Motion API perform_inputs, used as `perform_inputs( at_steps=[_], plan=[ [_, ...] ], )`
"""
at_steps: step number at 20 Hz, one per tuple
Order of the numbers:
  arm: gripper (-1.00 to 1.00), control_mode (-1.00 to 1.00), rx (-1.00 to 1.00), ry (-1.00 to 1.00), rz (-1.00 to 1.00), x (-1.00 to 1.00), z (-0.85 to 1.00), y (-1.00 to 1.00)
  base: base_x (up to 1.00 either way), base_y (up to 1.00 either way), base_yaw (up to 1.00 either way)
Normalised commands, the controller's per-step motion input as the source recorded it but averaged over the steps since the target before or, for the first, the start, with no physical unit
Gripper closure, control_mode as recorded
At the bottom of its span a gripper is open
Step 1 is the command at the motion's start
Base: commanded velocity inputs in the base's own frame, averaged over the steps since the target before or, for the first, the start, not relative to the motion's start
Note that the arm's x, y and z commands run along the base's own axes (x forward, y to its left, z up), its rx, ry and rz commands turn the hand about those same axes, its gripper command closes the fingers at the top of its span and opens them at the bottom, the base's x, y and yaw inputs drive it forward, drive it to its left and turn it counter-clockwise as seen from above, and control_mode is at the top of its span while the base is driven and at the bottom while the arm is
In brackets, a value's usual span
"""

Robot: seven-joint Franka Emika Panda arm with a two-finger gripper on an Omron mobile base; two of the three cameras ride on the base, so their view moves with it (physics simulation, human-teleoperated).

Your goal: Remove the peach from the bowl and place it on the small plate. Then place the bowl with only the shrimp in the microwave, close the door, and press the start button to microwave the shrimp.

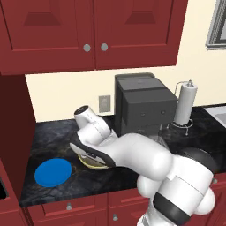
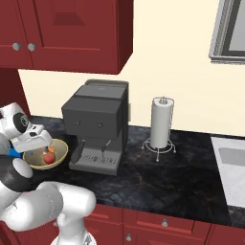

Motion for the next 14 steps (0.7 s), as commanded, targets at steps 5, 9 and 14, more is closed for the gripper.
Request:
perform_inputs(
  at_steps=[5, 9, 14],
  plan=[
    [-1.0, -1.0, 0.04, -0.01, 0.02, 0.34, -0.46, 0.0, 0.0, 0.0, 0.0],
    [-1.0, -1.0, 0.02, 0.0, 0.01, 0.28, -0.35, -0.04, 0.0, 0.0, 0.0],
    [-1.0, -1.0, 0.05, 0.0, 0.01, 0.11, -0.19, -0.17, 0.0, 0.0, 0.0]
  ],
)
